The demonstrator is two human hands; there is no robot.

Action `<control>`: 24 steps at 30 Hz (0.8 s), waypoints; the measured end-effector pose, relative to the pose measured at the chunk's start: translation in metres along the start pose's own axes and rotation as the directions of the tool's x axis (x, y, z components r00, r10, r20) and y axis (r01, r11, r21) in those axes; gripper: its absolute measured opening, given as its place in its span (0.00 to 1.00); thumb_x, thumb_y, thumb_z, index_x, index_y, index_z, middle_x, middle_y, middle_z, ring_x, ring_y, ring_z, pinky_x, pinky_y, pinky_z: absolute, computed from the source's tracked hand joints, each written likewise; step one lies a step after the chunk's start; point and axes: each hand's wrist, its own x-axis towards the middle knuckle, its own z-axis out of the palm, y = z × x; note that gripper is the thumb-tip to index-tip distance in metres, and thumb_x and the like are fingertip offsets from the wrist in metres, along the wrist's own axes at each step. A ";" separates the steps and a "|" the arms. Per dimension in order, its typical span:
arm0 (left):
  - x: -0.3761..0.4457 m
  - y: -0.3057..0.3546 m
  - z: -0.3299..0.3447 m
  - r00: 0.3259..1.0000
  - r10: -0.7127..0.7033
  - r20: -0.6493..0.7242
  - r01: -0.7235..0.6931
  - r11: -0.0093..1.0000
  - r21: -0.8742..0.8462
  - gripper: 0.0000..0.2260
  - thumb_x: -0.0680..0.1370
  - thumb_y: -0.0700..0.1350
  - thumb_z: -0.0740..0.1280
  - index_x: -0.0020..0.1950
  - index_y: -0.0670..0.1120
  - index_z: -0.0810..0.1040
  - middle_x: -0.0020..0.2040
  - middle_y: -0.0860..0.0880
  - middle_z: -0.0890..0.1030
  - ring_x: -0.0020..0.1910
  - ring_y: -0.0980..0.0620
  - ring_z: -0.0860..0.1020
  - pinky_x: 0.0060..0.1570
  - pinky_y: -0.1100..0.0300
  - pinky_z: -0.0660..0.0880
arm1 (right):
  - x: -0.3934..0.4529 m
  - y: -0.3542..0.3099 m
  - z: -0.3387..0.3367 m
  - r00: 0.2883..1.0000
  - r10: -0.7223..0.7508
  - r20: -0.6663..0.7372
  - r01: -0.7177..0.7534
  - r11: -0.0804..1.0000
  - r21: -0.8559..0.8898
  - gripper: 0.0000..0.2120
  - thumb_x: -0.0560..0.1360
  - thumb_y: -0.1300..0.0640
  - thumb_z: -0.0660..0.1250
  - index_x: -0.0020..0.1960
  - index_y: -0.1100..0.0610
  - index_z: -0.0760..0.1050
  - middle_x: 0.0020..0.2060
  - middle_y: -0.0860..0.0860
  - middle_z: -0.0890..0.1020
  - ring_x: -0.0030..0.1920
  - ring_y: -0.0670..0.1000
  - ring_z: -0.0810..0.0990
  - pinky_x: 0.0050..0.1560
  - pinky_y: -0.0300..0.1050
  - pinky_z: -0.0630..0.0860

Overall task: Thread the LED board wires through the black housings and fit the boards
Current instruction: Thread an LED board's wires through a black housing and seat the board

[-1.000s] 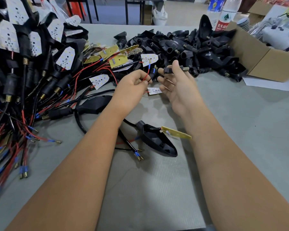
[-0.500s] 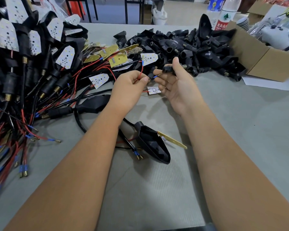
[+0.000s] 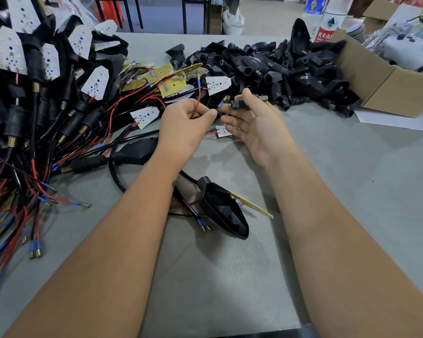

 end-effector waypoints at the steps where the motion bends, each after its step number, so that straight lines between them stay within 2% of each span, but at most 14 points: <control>1: 0.000 0.000 0.000 1.000 0.001 0.004 -0.001 1.000 -0.010 0.08 0.76 0.42 0.71 0.38 0.47 0.79 0.32 0.45 0.76 0.32 0.51 0.72 0.37 0.56 0.72 | 0.000 0.000 0.000 1.000 -0.002 -0.007 0.002 1.000 0.008 0.10 0.82 0.50 0.60 0.48 0.55 0.73 0.41 0.54 0.85 0.38 0.50 0.83 0.43 0.42 0.79; 4: -0.001 0.002 -0.001 1.000 0.009 0.019 -0.009 0.999 -0.036 0.08 0.76 0.40 0.71 0.37 0.49 0.80 0.30 0.47 0.77 0.31 0.53 0.72 0.36 0.61 0.71 | 0.001 0.000 0.000 0.999 -0.009 -0.041 0.011 1.000 0.030 0.11 0.82 0.48 0.60 0.49 0.55 0.72 0.41 0.54 0.85 0.38 0.50 0.83 0.43 0.43 0.78; 10: -0.004 0.004 0.000 0.992 0.052 0.114 -0.047 0.997 -0.053 0.08 0.76 0.40 0.71 0.39 0.50 0.82 0.38 0.32 0.79 0.36 0.48 0.74 0.42 0.56 0.72 | 0.002 0.000 0.000 0.999 0.013 -0.048 -0.013 1.000 0.004 0.13 0.82 0.47 0.58 0.52 0.57 0.70 0.42 0.54 0.85 0.38 0.51 0.81 0.36 0.39 0.75; 14: -0.002 0.001 0.000 0.996 0.041 0.080 -0.037 0.998 -0.054 0.09 0.76 0.42 0.71 0.37 0.52 0.81 0.34 0.44 0.79 0.35 0.51 0.74 0.40 0.57 0.72 | 0.003 -0.001 0.000 0.998 0.050 -0.035 -0.050 0.999 0.010 0.10 0.81 0.50 0.60 0.47 0.57 0.70 0.38 0.55 0.84 0.35 0.51 0.79 0.35 0.39 0.75; 18: 0.000 -0.001 -0.002 0.998 0.042 0.047 -0.038 0.997 -0.070 0.08 0.77 0.44 0.70 0.38 0.52 0.80 0.31 0.53 0.77 0.32 0.59 0.73 0.38 0.64 0.73 | 0.003 0.000 0.002 0.998 0.023 -0.053 -0.025 0.998 -0.052 0.08 0.80 0.53 0.62 0.47 0.58 0.72 0.33 0.53 0.80 0.30 0.50 0.76 0.32 0.39 0.74; 21: 0.001 -0.002 -0.004 0.998 0.050 0.049 -0.046 0.995 -0.090 0.07 0.77 0.44 0.71 0.39 0.52 0.80 0.32 0.54 0.77 0.32 0.62 0.73 0.37 0.69 0.72 | 0.001 -0.001 0.002 0.999 0.010 -0.039 -0.013 0.998 -0.060 0.10 0.80 0.53 0.63 0.44 0.58 0.73 0.28 0.51 0.74 0.27 0.48 0.72 0.29 0.39 0.69; 24: -0.002 -0.001 -0.003 0.991 0.080 0.107 -0.072 0.994 -0.076 0.08 0.77 0.44 0.71 0.39 0.52 0.80 0.33 0.52 0.78 0.32 0.60 0.72 0.38 0.68 0.71 | -0.003 -0.002 0.003 0.999 0.028 0.022 -0.027 0.998 -0.057 0.11 0.81 0.52 0.61 0.44 0.57 0.73 0.28 0.49 0.72 0.28 0.47 0.71 0.30 0.39 0.68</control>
